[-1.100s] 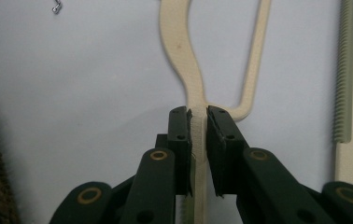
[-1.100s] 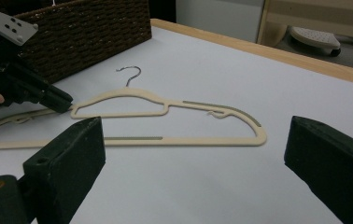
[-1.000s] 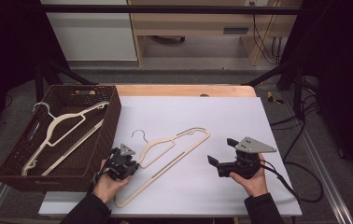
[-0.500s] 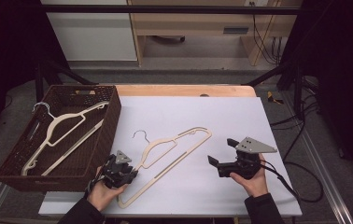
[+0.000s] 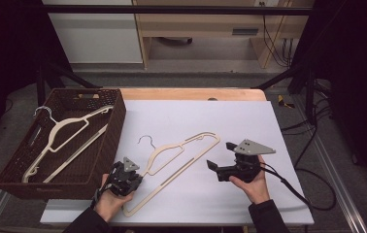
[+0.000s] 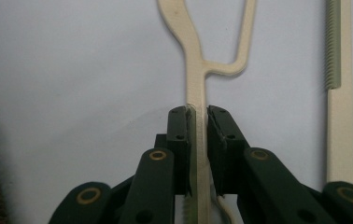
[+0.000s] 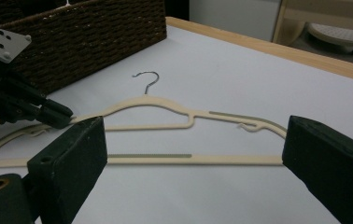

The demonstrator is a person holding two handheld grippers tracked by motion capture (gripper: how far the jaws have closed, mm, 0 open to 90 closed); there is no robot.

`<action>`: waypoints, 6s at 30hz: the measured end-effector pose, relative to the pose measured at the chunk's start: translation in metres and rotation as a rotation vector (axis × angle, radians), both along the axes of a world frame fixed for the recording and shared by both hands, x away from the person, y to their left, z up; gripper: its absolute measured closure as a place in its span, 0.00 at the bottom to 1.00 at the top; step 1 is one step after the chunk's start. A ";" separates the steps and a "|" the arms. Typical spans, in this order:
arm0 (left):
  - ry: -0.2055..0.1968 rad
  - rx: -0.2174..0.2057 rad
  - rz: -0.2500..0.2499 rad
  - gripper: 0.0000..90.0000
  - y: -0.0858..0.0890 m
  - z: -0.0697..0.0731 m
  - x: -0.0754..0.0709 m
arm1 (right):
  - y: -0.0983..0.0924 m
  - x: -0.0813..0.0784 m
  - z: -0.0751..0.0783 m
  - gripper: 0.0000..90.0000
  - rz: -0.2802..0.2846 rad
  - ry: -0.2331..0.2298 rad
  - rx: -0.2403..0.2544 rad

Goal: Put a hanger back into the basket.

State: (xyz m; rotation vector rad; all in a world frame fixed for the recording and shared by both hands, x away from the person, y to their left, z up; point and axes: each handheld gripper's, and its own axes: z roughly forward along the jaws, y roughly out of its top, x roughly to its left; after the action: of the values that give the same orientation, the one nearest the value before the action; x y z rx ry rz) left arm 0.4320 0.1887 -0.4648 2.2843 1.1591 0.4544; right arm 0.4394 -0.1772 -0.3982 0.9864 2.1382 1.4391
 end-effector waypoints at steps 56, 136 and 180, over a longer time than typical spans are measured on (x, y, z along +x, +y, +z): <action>-0.037 -0.014 -0.007 0.88 0.006 -0.002 -0.002 | 0.179 0.092 -0.033 0.23 0.122 0.180 -0.171; -0.201 -0.133 -0.088 0.58 0.010 0.045 -0.026 | 0.187 0.101 -0.018 0.99 0.096 0.203 -0.117; -0.118 -0.360 -0.242 0.96 -0.040 0.074 -0.009 | 0.034 0.002 0.022 0.42 0.092 0.012 -0.005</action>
State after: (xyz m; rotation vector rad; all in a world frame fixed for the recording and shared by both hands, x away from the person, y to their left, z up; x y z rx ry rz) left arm 0.4230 0.1490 -0.3908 2.0193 0.8172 0.2582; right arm 0.4411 -0.1428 -0.3759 0.9073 2.2218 1.4723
